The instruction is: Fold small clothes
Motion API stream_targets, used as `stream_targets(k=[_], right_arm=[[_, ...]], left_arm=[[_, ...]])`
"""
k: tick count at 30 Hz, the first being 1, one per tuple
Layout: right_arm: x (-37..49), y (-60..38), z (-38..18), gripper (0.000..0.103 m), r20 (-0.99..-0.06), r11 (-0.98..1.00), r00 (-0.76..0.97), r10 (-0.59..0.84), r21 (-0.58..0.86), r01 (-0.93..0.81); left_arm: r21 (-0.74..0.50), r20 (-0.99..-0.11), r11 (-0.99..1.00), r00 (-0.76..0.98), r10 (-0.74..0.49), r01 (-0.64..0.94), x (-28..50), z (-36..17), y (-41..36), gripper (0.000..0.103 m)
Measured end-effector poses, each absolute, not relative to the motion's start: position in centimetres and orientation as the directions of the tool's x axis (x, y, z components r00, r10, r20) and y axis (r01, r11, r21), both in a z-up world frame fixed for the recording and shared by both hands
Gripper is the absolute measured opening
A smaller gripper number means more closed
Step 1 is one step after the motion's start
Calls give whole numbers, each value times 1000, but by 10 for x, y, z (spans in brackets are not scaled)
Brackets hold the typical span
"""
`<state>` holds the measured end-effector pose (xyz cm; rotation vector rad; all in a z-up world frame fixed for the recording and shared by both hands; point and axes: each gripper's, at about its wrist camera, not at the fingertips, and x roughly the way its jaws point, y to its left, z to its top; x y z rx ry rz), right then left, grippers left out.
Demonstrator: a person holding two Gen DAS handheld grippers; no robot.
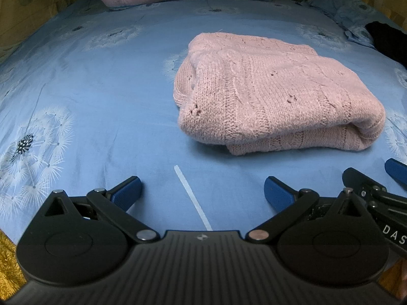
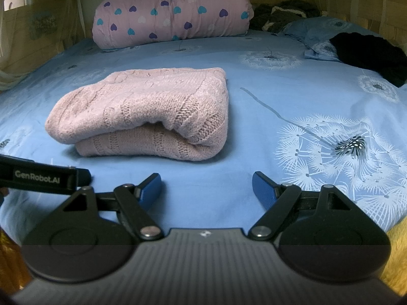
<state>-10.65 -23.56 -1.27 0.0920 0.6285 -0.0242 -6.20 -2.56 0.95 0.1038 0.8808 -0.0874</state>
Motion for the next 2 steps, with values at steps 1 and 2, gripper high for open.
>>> stream_targets(k=[1,2], right_arm=[[-106,-235,-13,81,-588,996,809,6,80,51],[-106,-236,-13,81,-588,996,809,6,80,51]], left_arm=[[56,-773,991,633,-34,121,-62,10,-25,103],[56,-773,991,633,-34,122,-62,10,-25,103]])
